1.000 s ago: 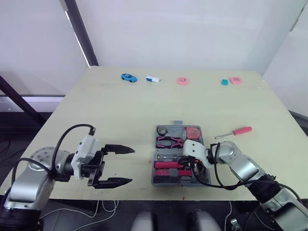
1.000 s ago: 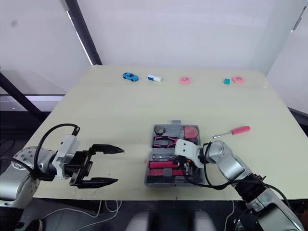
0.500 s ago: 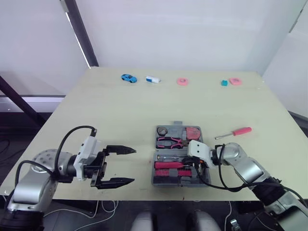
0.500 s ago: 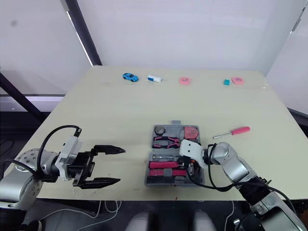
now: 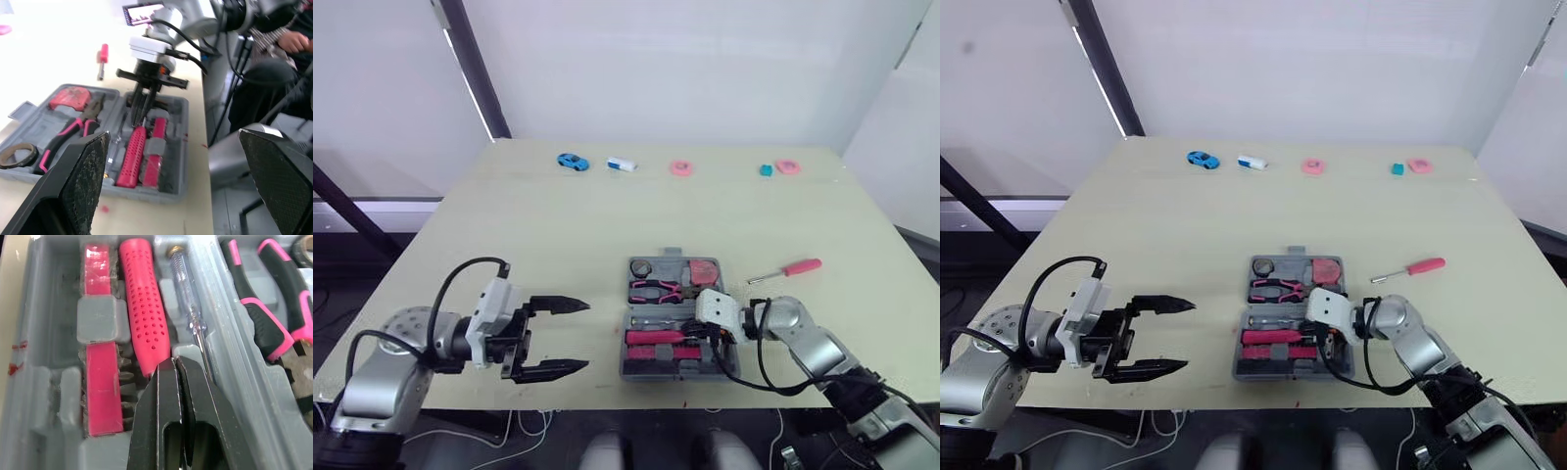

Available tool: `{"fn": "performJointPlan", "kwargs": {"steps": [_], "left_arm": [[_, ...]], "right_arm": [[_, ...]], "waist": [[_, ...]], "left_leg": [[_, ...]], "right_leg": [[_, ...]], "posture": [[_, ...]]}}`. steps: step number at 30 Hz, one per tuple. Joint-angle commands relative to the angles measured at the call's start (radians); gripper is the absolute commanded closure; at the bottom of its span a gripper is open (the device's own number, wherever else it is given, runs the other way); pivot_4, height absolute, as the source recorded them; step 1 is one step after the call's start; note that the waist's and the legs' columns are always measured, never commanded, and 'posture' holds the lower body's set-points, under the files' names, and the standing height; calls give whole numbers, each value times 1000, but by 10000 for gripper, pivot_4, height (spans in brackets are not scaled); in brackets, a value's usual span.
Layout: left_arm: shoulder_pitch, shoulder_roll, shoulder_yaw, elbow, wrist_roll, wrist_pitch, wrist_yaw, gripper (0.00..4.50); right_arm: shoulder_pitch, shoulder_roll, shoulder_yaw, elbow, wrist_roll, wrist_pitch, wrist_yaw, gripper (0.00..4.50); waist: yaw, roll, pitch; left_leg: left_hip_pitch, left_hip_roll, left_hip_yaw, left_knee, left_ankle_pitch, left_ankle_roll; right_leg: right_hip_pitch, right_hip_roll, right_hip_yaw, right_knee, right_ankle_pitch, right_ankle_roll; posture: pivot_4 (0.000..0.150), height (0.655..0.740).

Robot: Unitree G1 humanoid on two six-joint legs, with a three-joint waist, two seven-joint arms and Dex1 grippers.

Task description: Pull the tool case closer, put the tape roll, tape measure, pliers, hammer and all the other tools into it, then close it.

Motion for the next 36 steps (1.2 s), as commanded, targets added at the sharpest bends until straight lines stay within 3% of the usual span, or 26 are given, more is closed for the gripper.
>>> {"fn": "performJointPlan", "kwargs": {"steps": [1,7,18,27,29,36], "left_arm": [[19,-14,52,-6,-21,-9,30,0],[57,-80,123,5,-49,11,144,0],[151,-220,187,137,44,-90,327,0],[227,-241,266,247,60,-151,378,0],[239,-233,279,270,70,-165,380,0],[273,-206,305,316,86,-199,363,0]], "right_arm": [[48,-4,-120,-87,114,-32,4,44226],[222,-47,-338,-193,276,-8,-20,44226],[501,-65,-710,-115,373,-174,-111,44226],[667,-43,-896,-80,470,-217,-120,10878],[686,-37,-927,-70,488,-217,-128,295],[741,-36,-980,-30,497,-236,-127,295]], "waist": [[1,3,2],[4,4,3],[1,4,3],[2,4,3],[1,4,3],[2,4,3]], "left_leg": [[-1,0,0,0,0,0],[-4,0,0,-1,0,0],[-3,-1,1,-2,0,0],[-3,2,1,-3,0,0],[-3,3,1,-3,0,0],[-3,5,2,-3,0,0]], "right_leg": [[-1,0,0,0,0,0],[-5,0,2,0,0,0],[-5,0,4,0,0,0],[-5,-1,5,-1,0,0],[-6,-1,5,-1,0,1],[-7,-2,6,-1,-1,1]], "posture": [[1500,7400],[1500,7400],[1500,7400],[1500,7400],[1500,7400],[1500,7400]]}}
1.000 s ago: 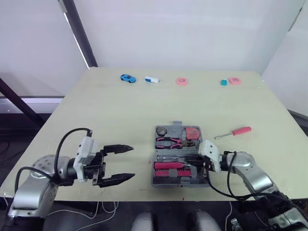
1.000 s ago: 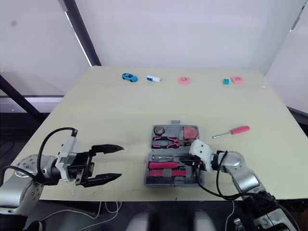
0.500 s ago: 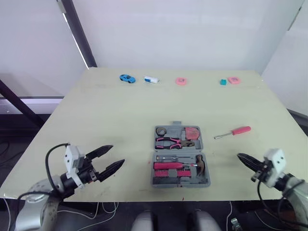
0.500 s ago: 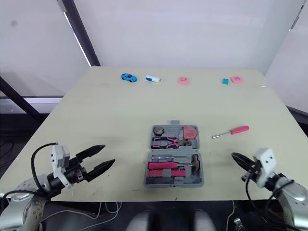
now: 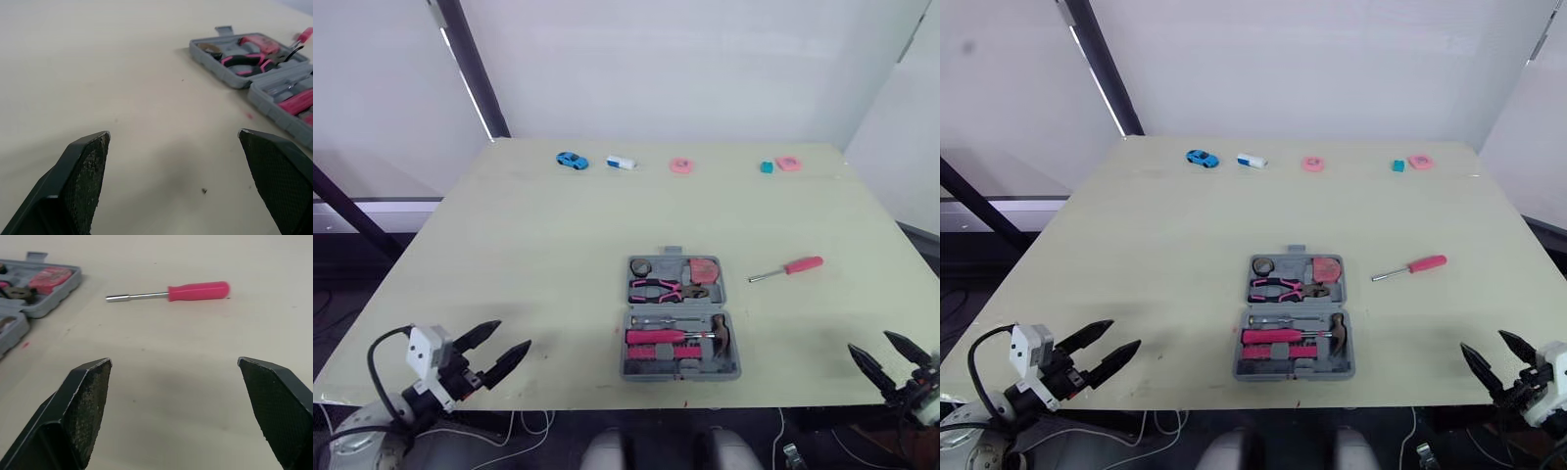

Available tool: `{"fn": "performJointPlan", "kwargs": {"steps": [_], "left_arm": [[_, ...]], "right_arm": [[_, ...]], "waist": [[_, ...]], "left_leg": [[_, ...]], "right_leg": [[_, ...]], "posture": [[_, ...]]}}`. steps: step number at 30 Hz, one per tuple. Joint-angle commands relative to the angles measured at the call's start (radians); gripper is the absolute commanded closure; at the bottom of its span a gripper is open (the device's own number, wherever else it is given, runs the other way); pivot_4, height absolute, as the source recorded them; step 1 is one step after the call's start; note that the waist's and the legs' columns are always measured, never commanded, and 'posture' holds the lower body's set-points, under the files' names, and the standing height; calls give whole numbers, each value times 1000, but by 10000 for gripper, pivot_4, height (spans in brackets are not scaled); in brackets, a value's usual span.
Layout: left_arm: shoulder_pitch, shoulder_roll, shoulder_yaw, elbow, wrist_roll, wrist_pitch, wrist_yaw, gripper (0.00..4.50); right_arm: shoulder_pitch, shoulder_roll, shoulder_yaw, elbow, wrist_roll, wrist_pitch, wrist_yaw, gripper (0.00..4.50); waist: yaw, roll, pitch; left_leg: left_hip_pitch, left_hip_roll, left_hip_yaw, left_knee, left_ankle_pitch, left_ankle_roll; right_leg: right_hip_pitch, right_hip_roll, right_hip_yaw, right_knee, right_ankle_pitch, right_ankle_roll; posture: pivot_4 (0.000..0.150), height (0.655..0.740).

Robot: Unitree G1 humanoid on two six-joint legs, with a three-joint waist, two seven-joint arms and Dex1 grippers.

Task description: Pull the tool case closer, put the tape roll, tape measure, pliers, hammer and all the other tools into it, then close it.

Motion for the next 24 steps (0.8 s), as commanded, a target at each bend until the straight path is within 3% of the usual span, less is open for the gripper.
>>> {"fn": "performJointPlan", "kwargs": {"steps": [1,11,24], "left_arm": [[14,22,33,4,-1,-29,-20,0],[-92,43,-38,-65,-8,1,-44,0],[-256,143,-119,-291,-79,142,-105,0]], "right_arm": [[23,-1,-41,14,13,-31,3,295],[-43,11,53,-74,-12,9,-46,295],[-325,86,257,-229,-85,298,-378,295]], "waist": [[0,0,0],[0,1,0],[0,2,1]], "left_leg": [[0,0,0,0,0,0],[0,0,1,-2,0,0],[-1,0,1,-2,0,0]], "right_leg": [[0,0,0,0,0,0],[0,-3,0,-1,0,-1],[0,0,0,-1,1,-1]], "posture": [[1500,7400],[1500,7400],[1500,7400]]}}
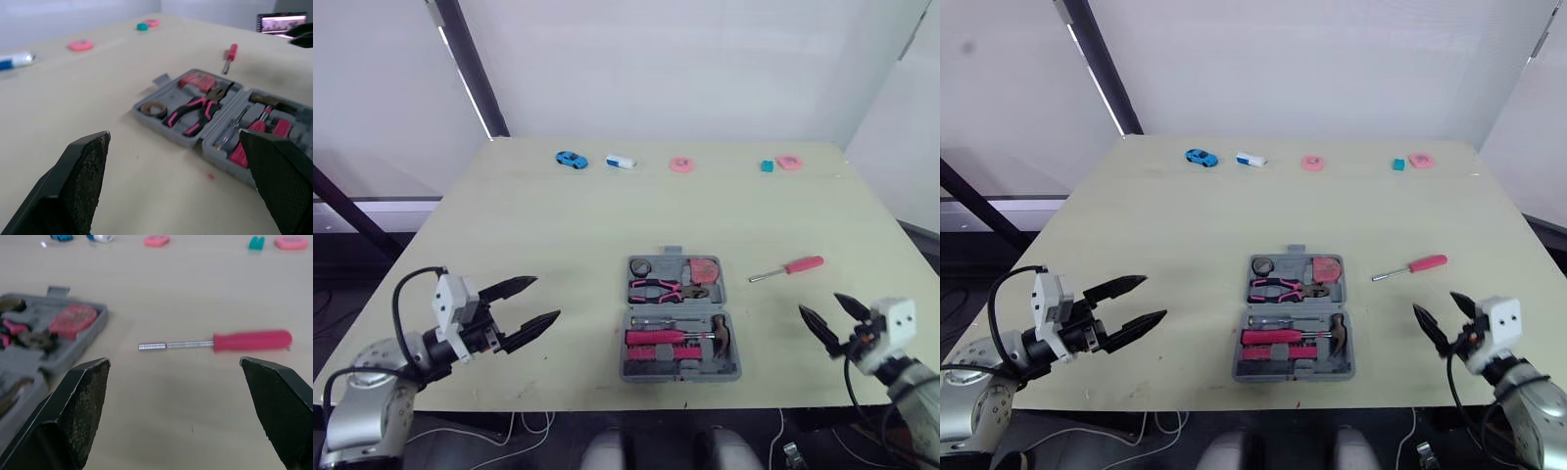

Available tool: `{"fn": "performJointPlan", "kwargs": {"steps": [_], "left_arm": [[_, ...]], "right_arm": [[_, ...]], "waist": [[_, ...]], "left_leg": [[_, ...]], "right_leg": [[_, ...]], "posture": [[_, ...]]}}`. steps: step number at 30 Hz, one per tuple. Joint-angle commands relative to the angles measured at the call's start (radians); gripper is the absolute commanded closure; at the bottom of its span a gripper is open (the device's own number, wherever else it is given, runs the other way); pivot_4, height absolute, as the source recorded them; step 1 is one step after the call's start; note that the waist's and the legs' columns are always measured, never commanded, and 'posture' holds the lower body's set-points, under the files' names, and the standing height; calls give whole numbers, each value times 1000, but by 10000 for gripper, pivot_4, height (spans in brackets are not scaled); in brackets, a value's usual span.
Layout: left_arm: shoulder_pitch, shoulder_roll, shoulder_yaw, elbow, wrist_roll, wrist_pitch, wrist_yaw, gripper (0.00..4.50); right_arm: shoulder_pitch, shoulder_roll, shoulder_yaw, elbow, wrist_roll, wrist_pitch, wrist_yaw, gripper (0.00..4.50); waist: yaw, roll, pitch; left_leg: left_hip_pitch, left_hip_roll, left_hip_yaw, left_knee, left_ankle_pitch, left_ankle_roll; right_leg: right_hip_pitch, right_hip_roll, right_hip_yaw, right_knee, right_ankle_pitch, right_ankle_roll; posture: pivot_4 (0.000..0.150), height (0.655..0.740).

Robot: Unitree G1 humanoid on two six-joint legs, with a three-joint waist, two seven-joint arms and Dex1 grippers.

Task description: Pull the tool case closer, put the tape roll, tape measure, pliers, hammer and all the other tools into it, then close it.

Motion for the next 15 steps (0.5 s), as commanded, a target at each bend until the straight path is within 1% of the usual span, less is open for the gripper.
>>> {"fn": "performJointPlan", "kwargs": {"steps": [1,5,7,12,15], "left_arm": [[-45,26,-10,-77,-35,31,-12,0],[-86,41,-37,-152,-69,78,-31,0],[-102,50,-48,-184,-91,103,-38,0],[-147,65,-72,-254,-120,152,-31,0],[-176,77,-90,-280,-131,168,-40,0]], "right_arm": [[-87,33,22,-32,-15,81,-116,295],[-214,117,48,1,-63,168,-300,295],[-267,171,46,38,-88,181,-388,295],[-379,254,47,166,-183,177,-565,295],[-463,303,26,274,-227,144,-695,295]], "waist": [[0,0,0],[-2,0,0],[-3,0,0],[-2,1,1],[-5,1,1]], "left_leg": [[0,0,0,0,0,0],[0,-1,-1,0,0,0],[0,-2,0,0,0,0],[-1,-5,-2,0,0,0],[-1,-6,-1,0,0,0]], "right_leg": [[0,0,0,0,0,0],[0,1,0,0,0,0],[0,1,0,1,0,0],[0,2,0,1,0,0],[0,2,1,1,0,0]], "posture": [[1500,7400],[1500,7400],[1500,7400],[1500,7400],[1500,7400]]}}
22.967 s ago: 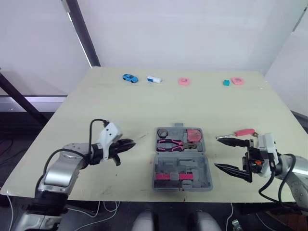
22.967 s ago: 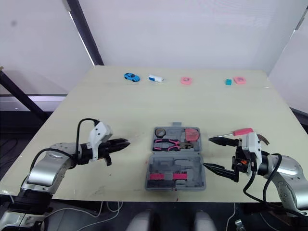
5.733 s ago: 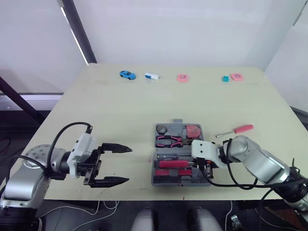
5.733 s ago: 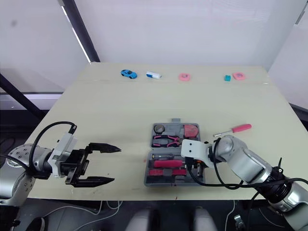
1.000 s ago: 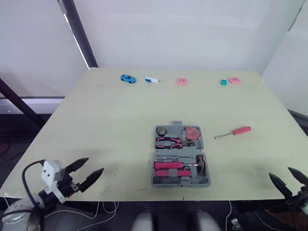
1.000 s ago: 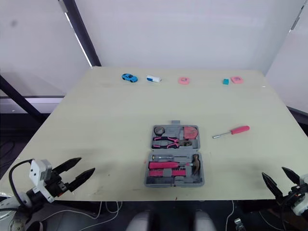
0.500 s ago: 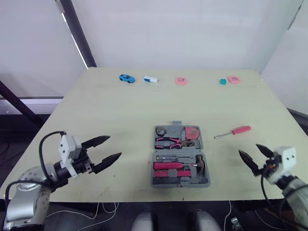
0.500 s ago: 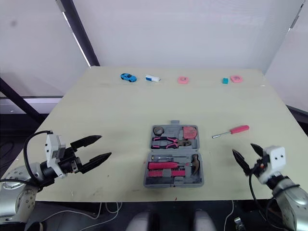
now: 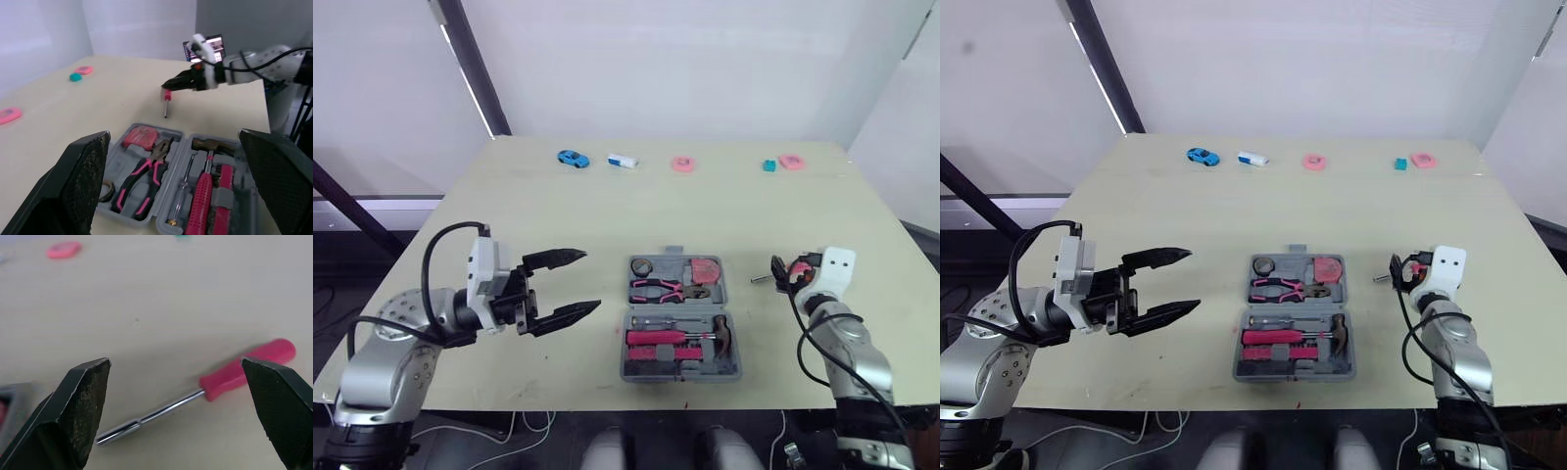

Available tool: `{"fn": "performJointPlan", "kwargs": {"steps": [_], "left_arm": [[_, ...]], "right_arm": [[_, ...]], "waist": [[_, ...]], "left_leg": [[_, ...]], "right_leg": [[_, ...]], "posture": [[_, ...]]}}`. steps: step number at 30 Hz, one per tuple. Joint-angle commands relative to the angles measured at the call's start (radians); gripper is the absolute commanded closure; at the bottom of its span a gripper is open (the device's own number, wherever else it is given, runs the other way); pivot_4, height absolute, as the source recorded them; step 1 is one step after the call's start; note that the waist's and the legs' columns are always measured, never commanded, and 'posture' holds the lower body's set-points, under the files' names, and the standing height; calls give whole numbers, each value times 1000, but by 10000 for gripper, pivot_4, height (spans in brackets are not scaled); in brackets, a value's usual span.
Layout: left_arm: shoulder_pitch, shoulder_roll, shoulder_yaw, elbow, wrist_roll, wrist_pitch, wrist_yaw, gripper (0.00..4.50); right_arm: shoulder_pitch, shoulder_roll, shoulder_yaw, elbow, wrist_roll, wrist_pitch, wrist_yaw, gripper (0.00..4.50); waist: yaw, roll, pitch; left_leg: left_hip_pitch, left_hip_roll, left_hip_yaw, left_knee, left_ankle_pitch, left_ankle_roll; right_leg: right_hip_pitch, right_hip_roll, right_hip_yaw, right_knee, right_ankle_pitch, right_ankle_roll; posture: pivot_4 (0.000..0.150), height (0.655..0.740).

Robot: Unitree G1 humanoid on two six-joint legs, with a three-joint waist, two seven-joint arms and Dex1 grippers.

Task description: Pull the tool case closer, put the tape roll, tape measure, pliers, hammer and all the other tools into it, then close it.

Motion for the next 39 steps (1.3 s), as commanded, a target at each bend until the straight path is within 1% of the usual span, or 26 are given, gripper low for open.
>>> {"fn": "performJointPlan", "kwargs": {"steps": [1,4,8,13,16,22,30,31,32,33,34,36,39], "left_arm": [[-40,22,-8,-62,-27,13,-12,0],[-67,22,-19,-75,-30,22,-4,0],[-91,18,-40,-103,-35,42,14,0],[-99,15,-42,-110,-34,46,22,0],[-100,16,-40,-113,-37,45,23,0],[-91,20,-30,-115,-40,40,19,0],[-90,14,-38,-98,-34,28,2,0],[-91,14,-40,-96,-33,27,-1,0],[-93,13,-41,-94,-33,27,-2,0],[-94,12,-42,-92,-32,27,-4,0],[-95,12,-42,-90,-31,26,-5,0],[-95,11,-42,-88,-32,26,-6,0],[-95,10,-41,-88,-31,27,-7,0]], "right_arm": [[-94,42,-34,98,-60,-53,-156,295],[-157,57,-28,208,-112,-110,-228,295],[-245,90,-72,375,-104,-167,-314,295],[-332,83,-93,567,-110,-224,-368,295],[-362,78,-92,636,-108,-251,-357,295],[-366,77,-86,673,-99,-255,-330,295],[-320,80,-98,582,-78,-217,-333,295],[-318,81,-99,576,-72,-212,-327,5194],[-317,83,-102,572,-67,-205,-326,5642],[-317,86,-106,570,-59,-201,-326,9882],[-316,89,-110,569,-52,-196,-326,12508],[-318,95,-123,569,-35,-189,-327,21708],[-332,97,-140,573,-14,-182,-316,37010]], "waist": [[-3,0,0],[-6,1,1],[-18,1,1],[-28,1,1],[-29,1,1],[-29,1,1],[-28,1,1],[-28,1,1],[-28,1,1],[-28,1,1],[-28,1,1],[-30,1,1],[-32,1,1]], "left_leg": [[0,0,0,0,0,0],[0,0,0,0,0,0],[0,0,-1,0,0,0],[0,-1,-1,0,0,0],[0,-1,-1,0,0,0],[0,-1,-1,-1,0,0],[0,0,-1,-1,0,0],[0,0,-1,-1,0,0],[0,0,-1,-1,0,0],[0,0,-1,-1,0,0],[0,0,-1,-1,0,0],[0,0,-1,-1,0,0],[1,0,-1,-1,0,0]], "right_leg": [[0,0,0,0,0,0],[0,0,0,1,0,0],[0,1,0,0,1,2],[0,1,0,0,2,4],[0,1,0,0,2,4],[0,1,0,0,2,4],[0,1,0,0,2,4],[0,1,0,0,2,4],[0,1,0,0,2,4],[0,1,0,0,2,4],[0,1,0,0,2,4],[0,1,0,0,2,4],[0,1,1,0,2,4]], "posture": [[1500,7400],[1500,7400],[1500,7400],[1500,7400],[1500,7400],[1500,7400],[1500,7400],[1500,7400],[1500,7400],[1500,7400],[1500,7400],[1500,7400],[1500,7400]]}}
